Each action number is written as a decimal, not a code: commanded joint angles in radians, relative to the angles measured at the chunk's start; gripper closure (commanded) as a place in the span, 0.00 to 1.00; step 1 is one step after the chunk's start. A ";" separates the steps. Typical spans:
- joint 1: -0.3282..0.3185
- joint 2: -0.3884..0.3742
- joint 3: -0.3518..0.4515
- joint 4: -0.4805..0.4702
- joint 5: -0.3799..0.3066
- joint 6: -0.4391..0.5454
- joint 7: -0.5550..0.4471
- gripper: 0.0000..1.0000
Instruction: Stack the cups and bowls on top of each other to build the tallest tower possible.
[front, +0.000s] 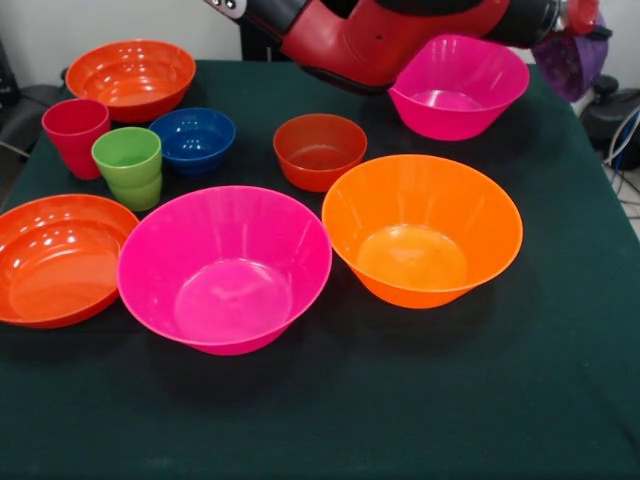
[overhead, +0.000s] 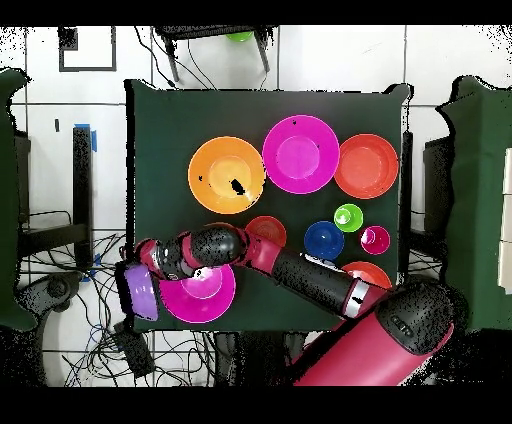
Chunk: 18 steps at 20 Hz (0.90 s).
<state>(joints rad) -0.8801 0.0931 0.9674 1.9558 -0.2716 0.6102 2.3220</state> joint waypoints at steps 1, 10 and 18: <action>-0.010 0.067 -0.066 -0.188 0.006 0.176 -0.247 1.00; -0.008 0.142 -0.076 -0.288 0.042 0.351 -0.267 1.00; 0.006 0.188 -0.062 -0.376 0.037 0.438 -0.293 1.00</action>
<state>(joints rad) -0.9037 0.2135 0.9497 1.7793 -0.2720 0.9368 2.3064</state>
